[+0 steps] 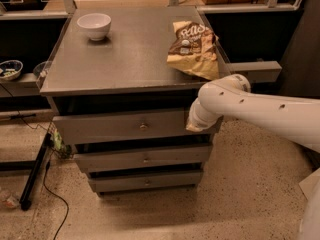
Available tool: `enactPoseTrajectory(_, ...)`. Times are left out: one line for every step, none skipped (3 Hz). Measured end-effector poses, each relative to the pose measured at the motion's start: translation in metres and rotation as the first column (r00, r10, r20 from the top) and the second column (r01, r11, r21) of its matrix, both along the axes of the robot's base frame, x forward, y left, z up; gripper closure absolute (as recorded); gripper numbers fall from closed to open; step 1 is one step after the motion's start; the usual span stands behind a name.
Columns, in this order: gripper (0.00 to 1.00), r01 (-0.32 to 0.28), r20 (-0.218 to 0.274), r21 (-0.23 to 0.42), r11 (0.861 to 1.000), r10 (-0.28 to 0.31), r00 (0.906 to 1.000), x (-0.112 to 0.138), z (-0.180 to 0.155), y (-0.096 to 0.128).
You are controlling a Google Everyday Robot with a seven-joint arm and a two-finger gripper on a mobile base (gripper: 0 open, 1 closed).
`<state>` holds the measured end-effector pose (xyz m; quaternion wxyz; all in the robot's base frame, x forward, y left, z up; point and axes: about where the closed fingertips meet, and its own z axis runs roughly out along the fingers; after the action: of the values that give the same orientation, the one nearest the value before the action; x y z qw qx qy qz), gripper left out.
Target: Close top drawer
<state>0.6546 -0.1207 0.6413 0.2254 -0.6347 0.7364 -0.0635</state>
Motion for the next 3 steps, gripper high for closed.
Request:
enactPoseTrajectory(0.74, 0.0, 0.0, 0.0, 1.0, 0.0, 1.0, 0.0, 0.0, 0.0)
enactPoseTrajectory(0.43, 0.0, 0.0, 0.0, 1.0, 0.0, 1.0, 0.0, 0.0, 0.0)
enactPoseTrajectory(0.2, 0.0, 0.0, 0.0, 1.0, 0.0, 1.0, 0.0, -0.0001, 0.0)
